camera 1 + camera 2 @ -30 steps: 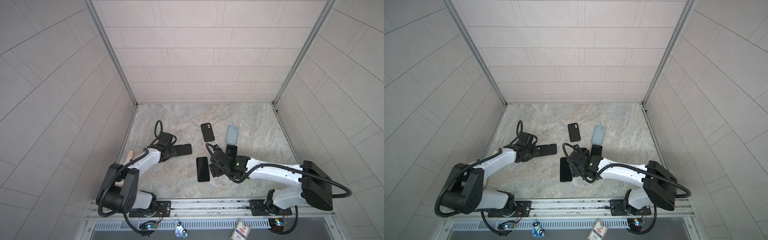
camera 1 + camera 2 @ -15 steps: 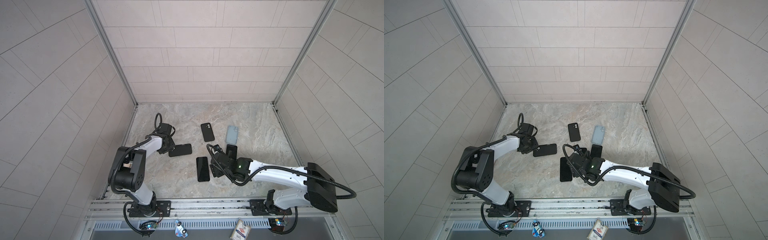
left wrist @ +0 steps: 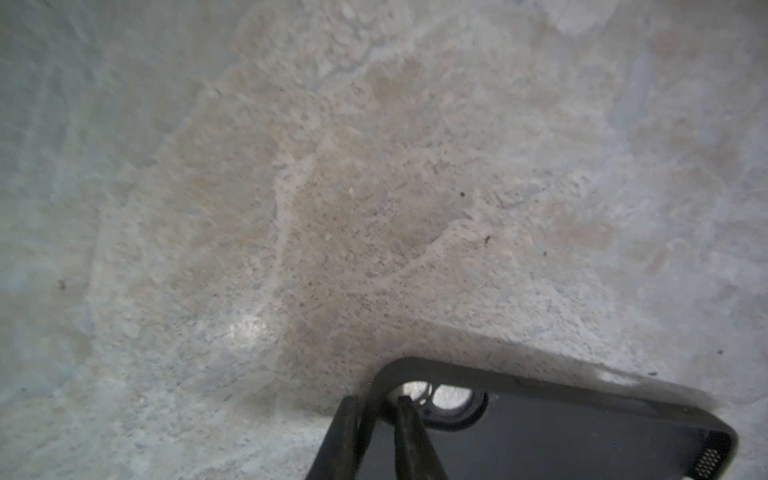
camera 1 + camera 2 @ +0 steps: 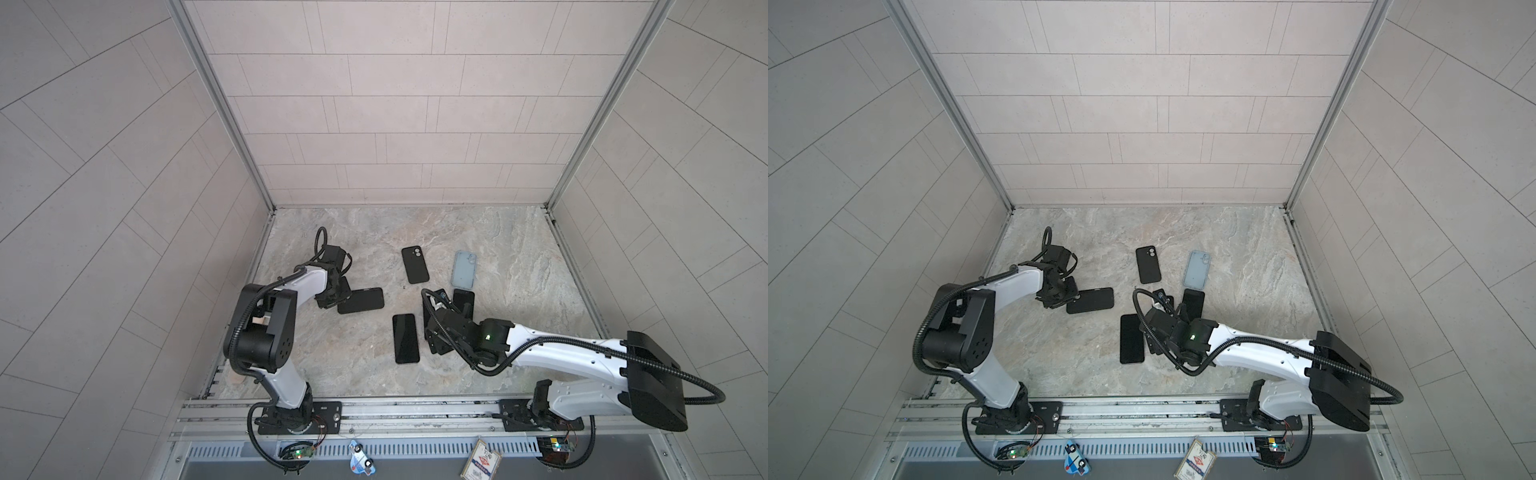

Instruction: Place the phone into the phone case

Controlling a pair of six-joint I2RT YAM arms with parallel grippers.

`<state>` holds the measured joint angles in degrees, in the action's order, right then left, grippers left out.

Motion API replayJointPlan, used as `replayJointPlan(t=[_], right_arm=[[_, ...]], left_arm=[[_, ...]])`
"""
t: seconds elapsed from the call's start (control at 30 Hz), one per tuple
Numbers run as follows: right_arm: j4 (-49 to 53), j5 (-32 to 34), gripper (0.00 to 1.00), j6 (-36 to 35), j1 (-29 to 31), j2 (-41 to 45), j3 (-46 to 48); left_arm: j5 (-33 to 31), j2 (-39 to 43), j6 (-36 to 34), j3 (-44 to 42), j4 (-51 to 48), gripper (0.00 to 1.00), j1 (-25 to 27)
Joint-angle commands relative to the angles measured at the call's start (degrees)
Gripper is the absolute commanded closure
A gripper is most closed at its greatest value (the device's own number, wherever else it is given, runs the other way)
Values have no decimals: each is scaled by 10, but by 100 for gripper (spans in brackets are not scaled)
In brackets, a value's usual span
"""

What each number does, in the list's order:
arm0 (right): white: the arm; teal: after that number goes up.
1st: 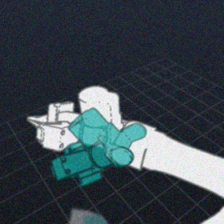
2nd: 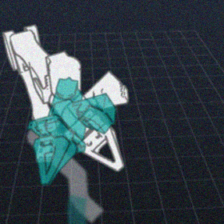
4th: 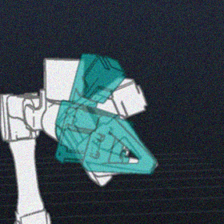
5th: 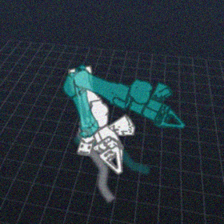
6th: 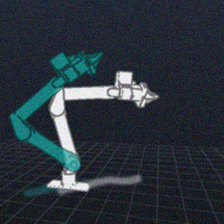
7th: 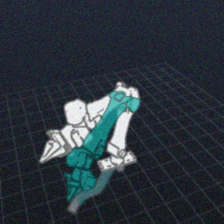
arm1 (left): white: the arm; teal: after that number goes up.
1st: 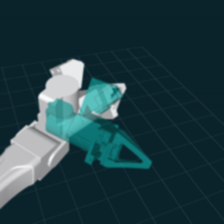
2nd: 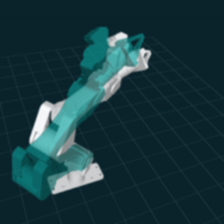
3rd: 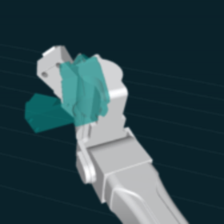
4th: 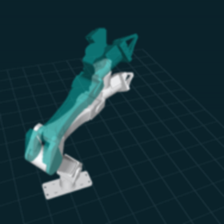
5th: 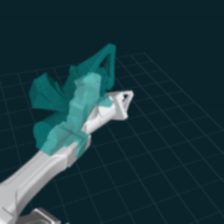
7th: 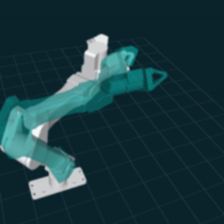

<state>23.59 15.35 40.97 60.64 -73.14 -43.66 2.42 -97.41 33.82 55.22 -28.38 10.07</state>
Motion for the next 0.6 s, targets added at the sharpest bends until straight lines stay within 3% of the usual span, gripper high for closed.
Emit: replayJointPlan(t=[0.0, 0.07, 0.27, 0.57], right_arm=[[1, 30, 21, 20, 2, 33, 16], [-2, 37, 21, 25, 2, 53, 28], [-9, 56, 21, 39, 1, 111, 62], [-7, 71, 21, 52, 1, 140, 78]], left_arm=[[-2, -13, -20, 25, -33, 92, -7], [-15, -8, -35, 41, -50, 100, -8], [-61, 18, -109, 126, -133, 100, -9], [-41, 9, -276, 212, -203, 100, -7]])
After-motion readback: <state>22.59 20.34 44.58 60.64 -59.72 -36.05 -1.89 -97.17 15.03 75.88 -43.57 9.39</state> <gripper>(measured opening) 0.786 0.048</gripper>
